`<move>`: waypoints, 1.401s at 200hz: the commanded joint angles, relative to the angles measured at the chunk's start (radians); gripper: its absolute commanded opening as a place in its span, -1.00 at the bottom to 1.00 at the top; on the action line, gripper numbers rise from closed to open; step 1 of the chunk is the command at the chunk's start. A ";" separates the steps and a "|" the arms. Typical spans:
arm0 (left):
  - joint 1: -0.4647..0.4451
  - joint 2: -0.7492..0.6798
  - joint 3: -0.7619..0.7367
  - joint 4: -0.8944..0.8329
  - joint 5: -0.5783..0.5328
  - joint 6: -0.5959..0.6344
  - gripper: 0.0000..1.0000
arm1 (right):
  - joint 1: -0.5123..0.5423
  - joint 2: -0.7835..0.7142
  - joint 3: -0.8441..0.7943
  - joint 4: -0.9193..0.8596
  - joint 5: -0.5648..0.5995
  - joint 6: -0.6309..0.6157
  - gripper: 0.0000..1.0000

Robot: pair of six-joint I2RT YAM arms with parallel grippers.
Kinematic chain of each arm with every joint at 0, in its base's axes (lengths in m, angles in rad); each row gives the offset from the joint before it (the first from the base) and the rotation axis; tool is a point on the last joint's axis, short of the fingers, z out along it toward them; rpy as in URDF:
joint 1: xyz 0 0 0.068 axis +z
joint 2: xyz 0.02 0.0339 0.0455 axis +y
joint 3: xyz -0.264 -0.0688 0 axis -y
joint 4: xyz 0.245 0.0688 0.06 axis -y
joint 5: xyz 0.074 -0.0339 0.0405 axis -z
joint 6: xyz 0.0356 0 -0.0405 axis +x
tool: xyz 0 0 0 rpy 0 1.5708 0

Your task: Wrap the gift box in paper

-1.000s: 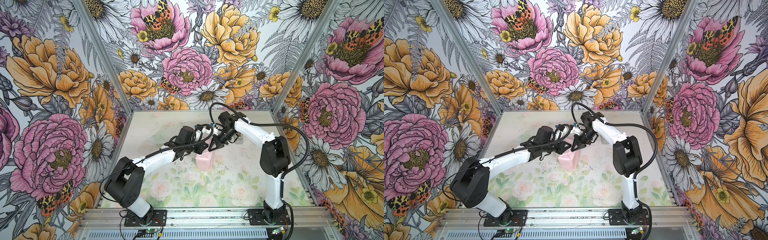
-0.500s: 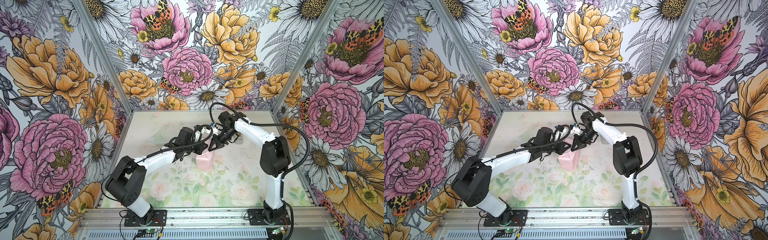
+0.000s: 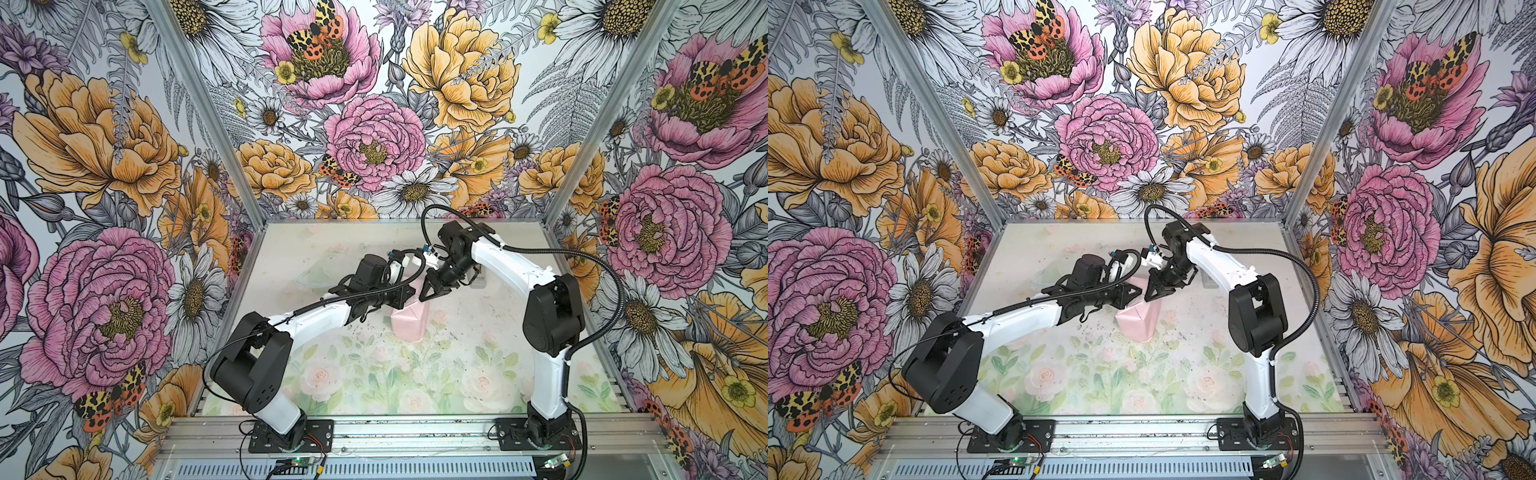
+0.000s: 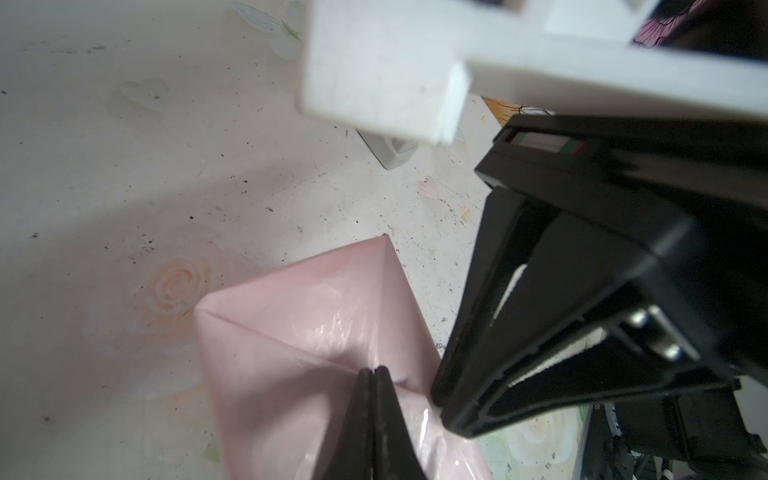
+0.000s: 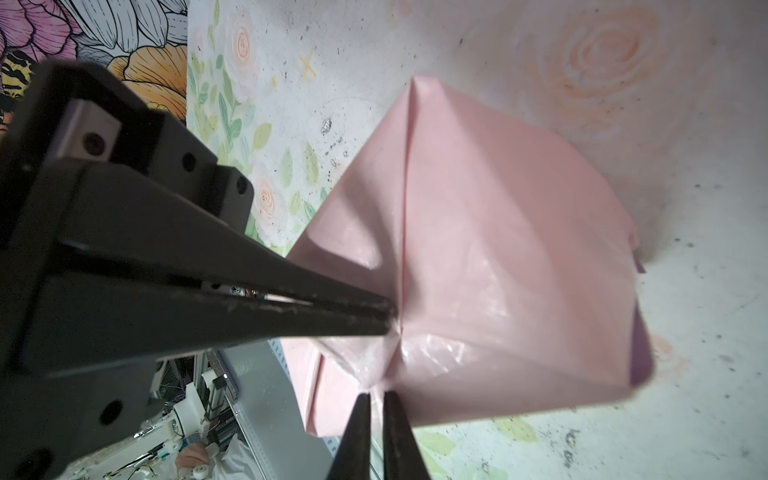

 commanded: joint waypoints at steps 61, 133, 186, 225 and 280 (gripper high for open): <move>0.012 0.012 -0.041 -0.073 -0.073 -0.007 -0.93 | -0.007 -0.047 -0.053 0.003 0.061 0.007 -0.86; 0.010 0.009 -0.041 -0.073 -0.074 -0.006 -0.93 | -0.006 -0.062 -0.092 0.013 0.058 0.005 -0.89; 0.010 0.008 -0.039 -0.072 -0.076 -0.006 -0.93 | -0.007 -0.069 -0.106 0.014 0.066 0.005 -1.00; 0.009 0.011 -0.039 -0.072 -0.076 -0.006 -0.93 | -0.007 -0.073 -0.130 0.032 0.074 0.010 -1.00; 0.006 0.009 -0.040 -0.073 -0.078 -0.006 -0.94 | -0.010 -0.078 -0.161 0.071 0.080 0.029 -0.98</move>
